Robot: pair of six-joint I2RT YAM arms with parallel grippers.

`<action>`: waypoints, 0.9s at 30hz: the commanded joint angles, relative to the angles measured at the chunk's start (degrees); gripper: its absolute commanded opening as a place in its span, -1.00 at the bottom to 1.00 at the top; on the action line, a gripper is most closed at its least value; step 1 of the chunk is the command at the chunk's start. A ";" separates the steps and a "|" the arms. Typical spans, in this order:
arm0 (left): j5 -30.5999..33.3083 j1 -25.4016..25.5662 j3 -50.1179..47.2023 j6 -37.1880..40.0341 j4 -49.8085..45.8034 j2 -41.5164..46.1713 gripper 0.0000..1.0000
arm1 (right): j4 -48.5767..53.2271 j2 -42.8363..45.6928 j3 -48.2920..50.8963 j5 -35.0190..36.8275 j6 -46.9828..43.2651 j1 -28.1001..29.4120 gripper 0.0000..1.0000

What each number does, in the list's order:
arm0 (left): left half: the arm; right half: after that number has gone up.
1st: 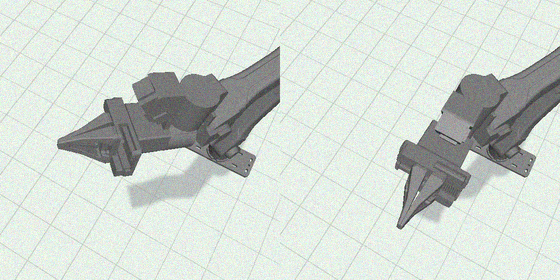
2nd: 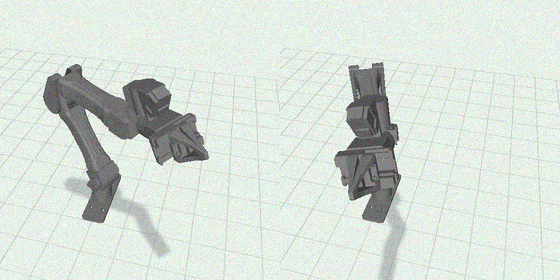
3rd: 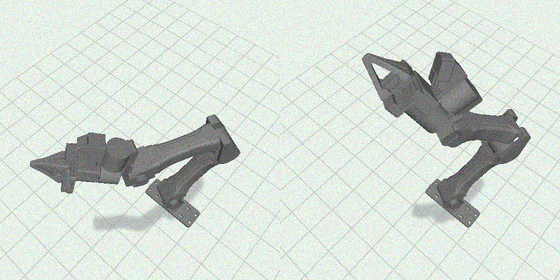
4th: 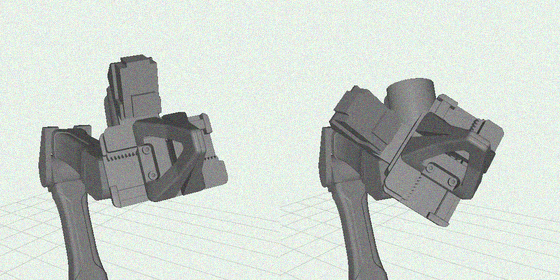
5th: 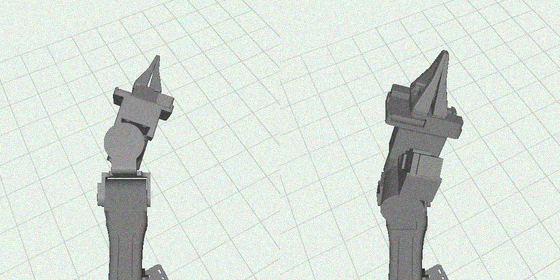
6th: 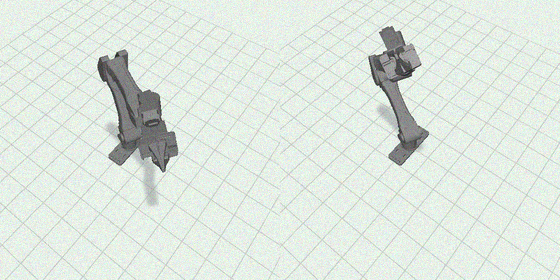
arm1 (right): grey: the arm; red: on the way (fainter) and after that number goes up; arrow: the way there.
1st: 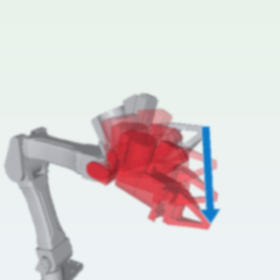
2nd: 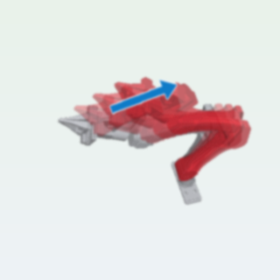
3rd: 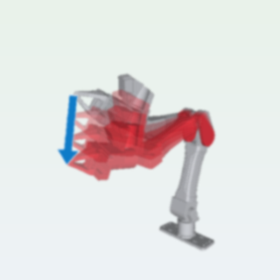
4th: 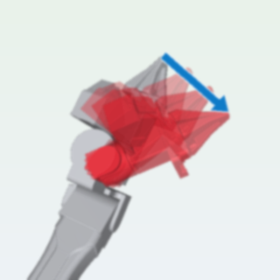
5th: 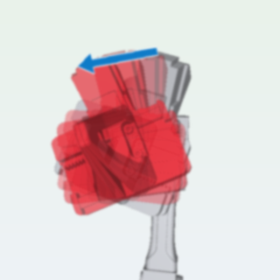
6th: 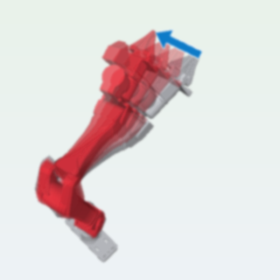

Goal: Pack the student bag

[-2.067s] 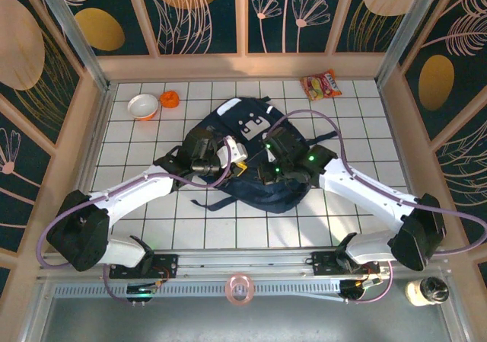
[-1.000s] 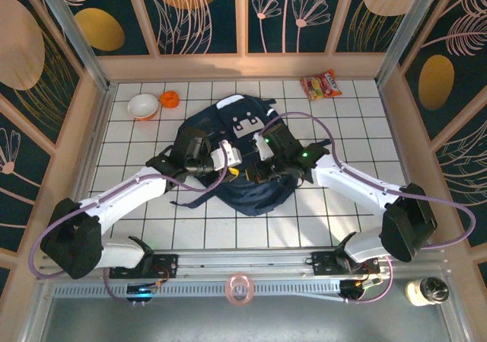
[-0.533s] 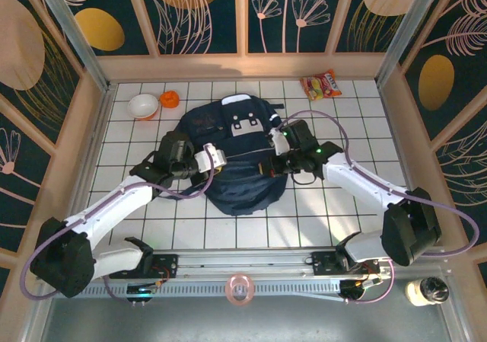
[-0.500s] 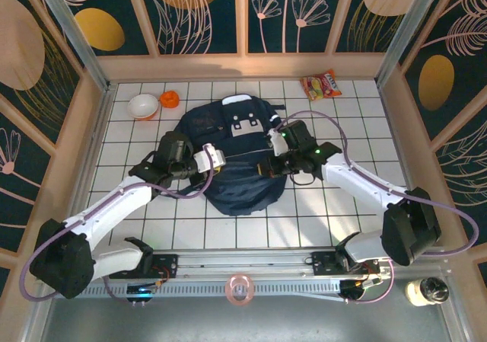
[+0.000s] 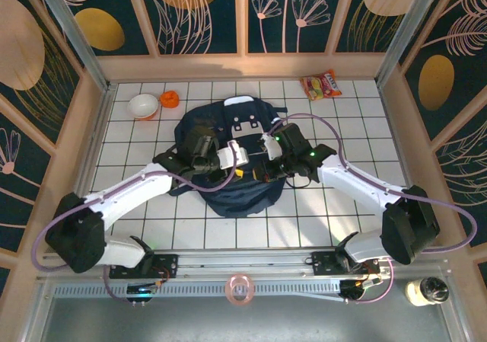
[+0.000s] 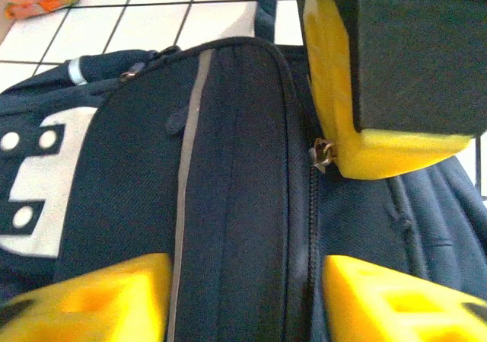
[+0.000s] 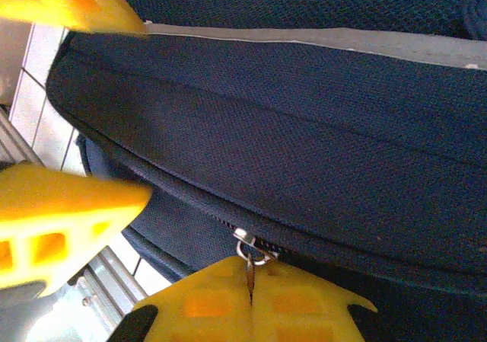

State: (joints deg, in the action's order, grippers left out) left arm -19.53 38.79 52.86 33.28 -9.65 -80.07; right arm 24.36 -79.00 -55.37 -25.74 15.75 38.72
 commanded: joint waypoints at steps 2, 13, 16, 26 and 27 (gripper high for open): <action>1.86 0.32 1.21 -0.80 1.56 -3.46 -0.43 | -0.19 3.00 -0.73 -3.91 -0.13 -2.01 -1.00; -0.22 -2.44 -6.61 5.33 -1.37 5.74 -1.00 | 2.89 2.57 3.85 0.99 -6.34 -22.11 -1.00; -2.48 -2.69 -7.69 8.30 -3.06 7.05 -1.00 | 0.36 0.19 2.38 0.60 -6.66 -25.54 -1.00; -1.33 -6.14 -13.25 -13.89 13.58 14.92 0.59 | -6.05 -0.47 0.07 2.14 -6.99 -26.98 0.00; 0.60 -7.59 -15.08 -19.02 17.62 17.36 0.79 | -6.63 1.06 0.58 2.97 -6.92 -28.32 0.40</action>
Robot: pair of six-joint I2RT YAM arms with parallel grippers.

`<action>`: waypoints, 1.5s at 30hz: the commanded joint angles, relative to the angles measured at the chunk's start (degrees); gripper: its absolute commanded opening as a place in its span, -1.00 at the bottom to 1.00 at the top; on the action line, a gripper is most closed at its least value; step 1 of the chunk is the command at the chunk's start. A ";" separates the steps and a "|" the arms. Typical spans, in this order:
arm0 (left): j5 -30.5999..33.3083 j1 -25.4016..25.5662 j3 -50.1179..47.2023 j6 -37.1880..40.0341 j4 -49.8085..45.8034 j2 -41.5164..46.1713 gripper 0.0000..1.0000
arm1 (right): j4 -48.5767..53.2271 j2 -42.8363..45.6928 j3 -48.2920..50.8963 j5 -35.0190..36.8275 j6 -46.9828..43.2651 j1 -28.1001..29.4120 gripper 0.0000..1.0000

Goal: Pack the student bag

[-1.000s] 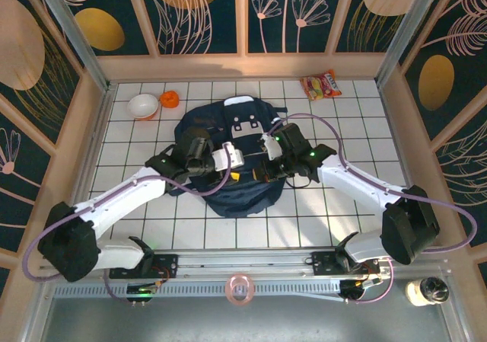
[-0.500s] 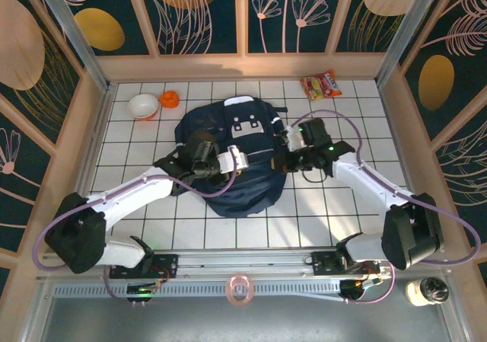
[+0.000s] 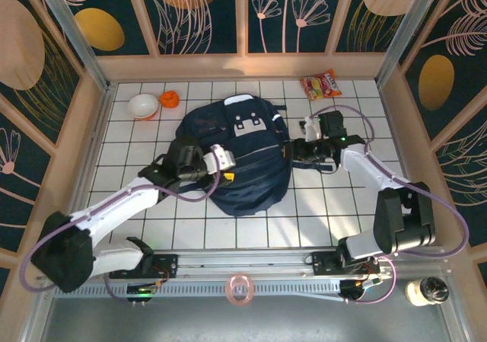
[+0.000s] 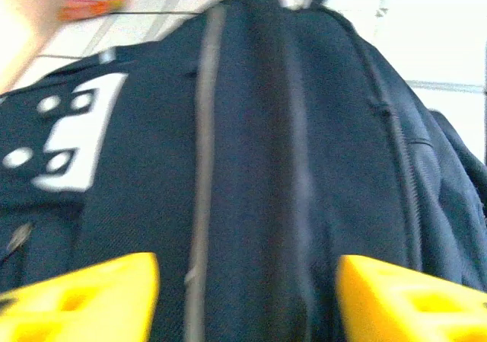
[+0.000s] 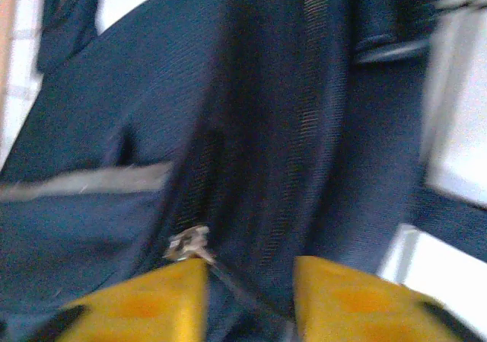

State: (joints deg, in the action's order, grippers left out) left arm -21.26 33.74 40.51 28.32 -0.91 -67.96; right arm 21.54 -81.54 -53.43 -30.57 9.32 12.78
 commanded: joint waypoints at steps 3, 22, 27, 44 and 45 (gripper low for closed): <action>12.63 -6.41 -7.27 -23.66 17.05 11.33 0.98 | -8.28 8.13 1.41 10.51 0.10 -7.81 0.99; 52.68 -22.37 -31.56 -28.39 72.26 -7.82 0.98 | -76.56 5.04 38.85 15.38 -10.28 -17.18 0.99; 47.39 -26.26 -32.32 -30.52 83.64 -16.86 0.98 | -98.78 -4.36 43.27 18.28 -11.92 -15.29 0.99; 39.34 -31.98 -28.19 -34.91 76.10 -19.03 0.98 | -97.43 -8.10 40.77 24.59 -8.44 -16.02 0.98; 39.32 -31.98 -28.20 -34.91 76.08 -19.01 0.98 | -97.46 -8.04 40.71 24.59 -8.43 -15.98 0.98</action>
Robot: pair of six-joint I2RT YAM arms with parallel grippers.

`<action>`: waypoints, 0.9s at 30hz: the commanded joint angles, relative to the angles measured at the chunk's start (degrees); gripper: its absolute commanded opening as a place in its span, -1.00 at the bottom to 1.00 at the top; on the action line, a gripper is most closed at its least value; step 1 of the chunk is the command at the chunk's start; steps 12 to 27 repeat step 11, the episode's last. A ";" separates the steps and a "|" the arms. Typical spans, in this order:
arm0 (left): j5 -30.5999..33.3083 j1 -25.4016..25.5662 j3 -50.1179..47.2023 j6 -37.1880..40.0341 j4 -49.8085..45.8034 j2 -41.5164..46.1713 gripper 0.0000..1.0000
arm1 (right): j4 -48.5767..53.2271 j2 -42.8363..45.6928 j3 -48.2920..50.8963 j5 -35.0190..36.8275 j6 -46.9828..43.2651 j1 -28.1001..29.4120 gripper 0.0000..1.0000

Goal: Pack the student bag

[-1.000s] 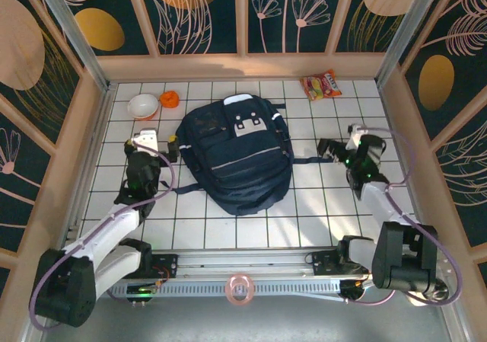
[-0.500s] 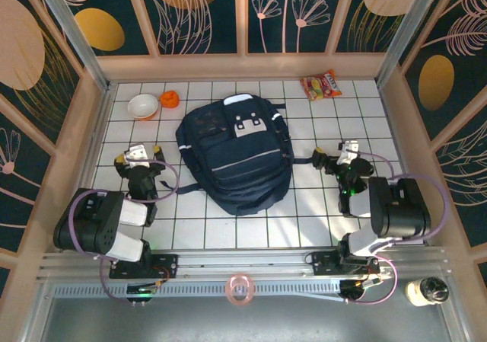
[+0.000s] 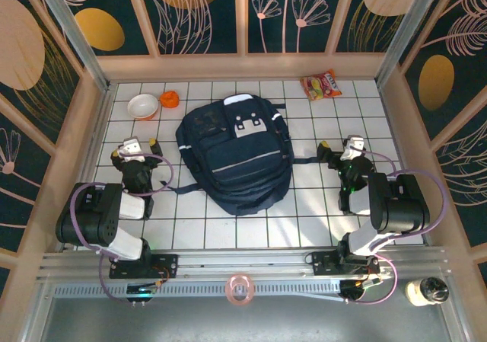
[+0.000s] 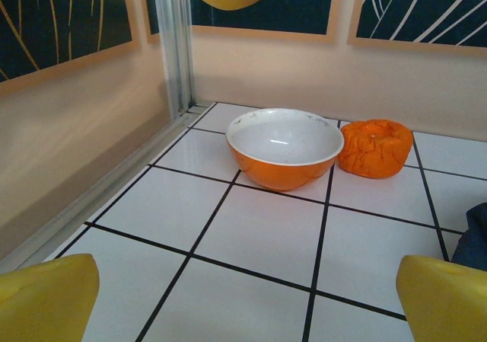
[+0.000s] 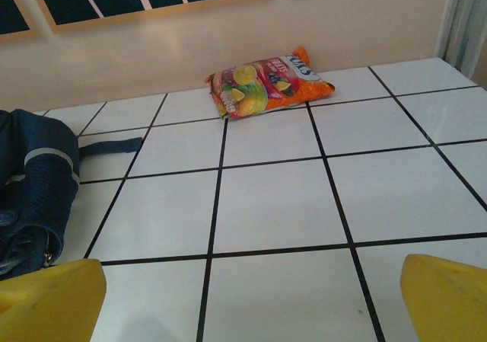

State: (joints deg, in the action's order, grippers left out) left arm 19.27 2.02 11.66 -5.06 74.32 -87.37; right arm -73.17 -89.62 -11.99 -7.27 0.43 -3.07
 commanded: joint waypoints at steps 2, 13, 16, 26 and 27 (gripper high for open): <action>-1.16 -0.27 0.71 -1.53 0.84 0.31 0.98 | -2.77 -0.02 -0.72 1.29 0.46 -0.14 0.99; -1.19 -0.27 0.69 -1.53 0.76 0.44 0.98 | -2.77 -0.02 -0.69 1.29 0.52 -0.11 0.98; -1.19 -0.27 0.69 -1.53 0.76 0.44 0.98 | -2.77 -0.02 -0.69 1.29 0.52 -0.11 0.98; -1.19 -0.27 0.69 -1.53 0.76 0.44 0.98 | -2.77 -0.02 -0.69 1.29 0.52 -0.11 0.98; -1.19 -0.27 0.69 -1.53 0.76 0.44 0.98 | -2.77 -0.02 -0.69 1.29 0.52 -0.11 0.98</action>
